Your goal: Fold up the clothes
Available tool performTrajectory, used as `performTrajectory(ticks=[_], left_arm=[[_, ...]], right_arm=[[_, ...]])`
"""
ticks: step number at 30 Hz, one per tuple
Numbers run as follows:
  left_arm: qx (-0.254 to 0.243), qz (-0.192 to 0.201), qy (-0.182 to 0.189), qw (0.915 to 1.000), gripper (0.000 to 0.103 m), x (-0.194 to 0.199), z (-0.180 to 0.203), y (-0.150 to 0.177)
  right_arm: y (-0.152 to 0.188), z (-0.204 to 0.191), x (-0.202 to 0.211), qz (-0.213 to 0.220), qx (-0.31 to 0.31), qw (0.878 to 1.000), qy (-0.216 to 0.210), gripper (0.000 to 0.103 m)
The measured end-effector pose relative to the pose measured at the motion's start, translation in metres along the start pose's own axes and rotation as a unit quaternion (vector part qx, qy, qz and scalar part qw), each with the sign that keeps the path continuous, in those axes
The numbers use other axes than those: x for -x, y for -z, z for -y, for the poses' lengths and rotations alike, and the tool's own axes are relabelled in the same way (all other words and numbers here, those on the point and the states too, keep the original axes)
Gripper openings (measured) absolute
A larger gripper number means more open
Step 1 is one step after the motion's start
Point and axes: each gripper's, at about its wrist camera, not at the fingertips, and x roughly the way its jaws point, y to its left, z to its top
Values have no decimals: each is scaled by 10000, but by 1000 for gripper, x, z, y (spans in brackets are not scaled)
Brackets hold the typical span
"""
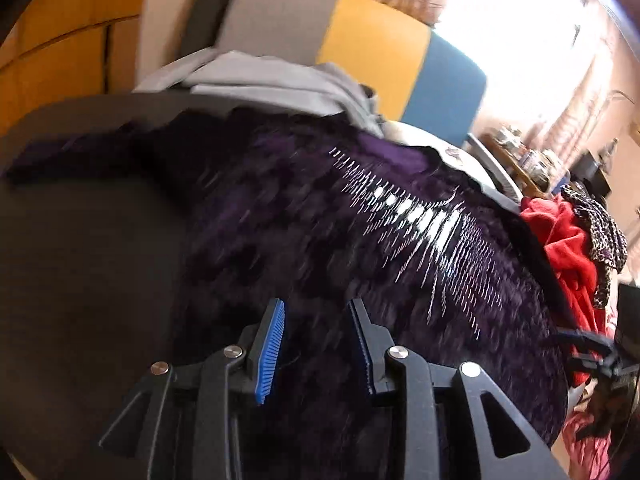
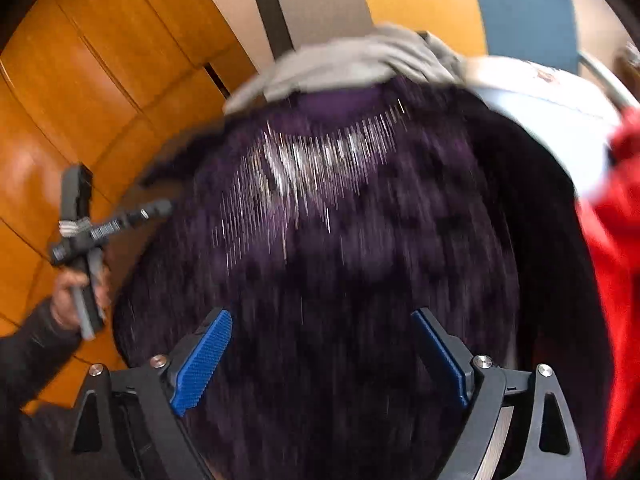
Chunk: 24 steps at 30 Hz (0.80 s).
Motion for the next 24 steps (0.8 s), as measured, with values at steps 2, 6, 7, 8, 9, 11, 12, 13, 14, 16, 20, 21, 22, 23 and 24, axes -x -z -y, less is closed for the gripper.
performTrajectory(ticks=[2, 6, 7, 8, 9, 11, 12, 13, 14, 16, 20, 21, 22, 23, 24], left_arm=[[-65, -5, -135, 9999, 33, 3, -4, 13], [-194, -15, -405, 9990, 32, 9, -11, 38], [-227, -18, -472, 9986, 32, 11, -13, 45], [-244, 1, -491, 9985, 32, 12, -14, 47], [-215, 18, -505, 9985, 32, 11, -14, 47], [-122, 18, -579, 9982, 32, 11, -13, 45], [-80, -21, -640, 9979, 32, 12, -11, 43], [-10, -68, -692, 9976, 33, 13, -9, 41], [62, -100, -708, 9974, 35, 14, -7, 39], [167, -110, -656, 9976, 36, 20, -3, 38], [280, 27, -527, 9982, 39, 39, 4, 41], [314, 35, -511, 9982, 39, 41, 5, 42], [354, 26, -472, 9983, 39, 42, 7, 42], [386, 11, -422, 9984, 39, 43, 9, 42], [399, -7, -384, 9985, 40, 42, 12, 42]], right_arm=[[25, -3, 4, -54, -55, 9997, 239, 92], [52, 0, 5, 9, -13, 9986, 537, 92], [56, 2, 6, 21, 34, 9984, 567, 92], [59, 4, 6, 50, 92, 9983, 575, 92], [62, 5, 6, 89, 151, 9982, 574, 92], [61, 7, 8, 241, 68, 9982, 537, 93], [59, 8, 9, 322, -49, 9982, 512, 92], [58, 10, 14, 370, -240, 9980, 453, 92], [57, 12, 20, 402, -466, 9974, 377, 92], [57, 14, 35, 655, -713, 9947, 347, 92], [83, 44, 101, 1567, -1675, 9718, 545, 94], [92, 53, 117, 1717, -1891, 9636, 784, 96], [98, 60, 124, 1698, -2006, 9588, 1082, 97], [102, 66, 127, 1611, -2086, 9548, 1372, 97], [107, 72, 130, 1523, -2164, 9499, 1660, 97]])
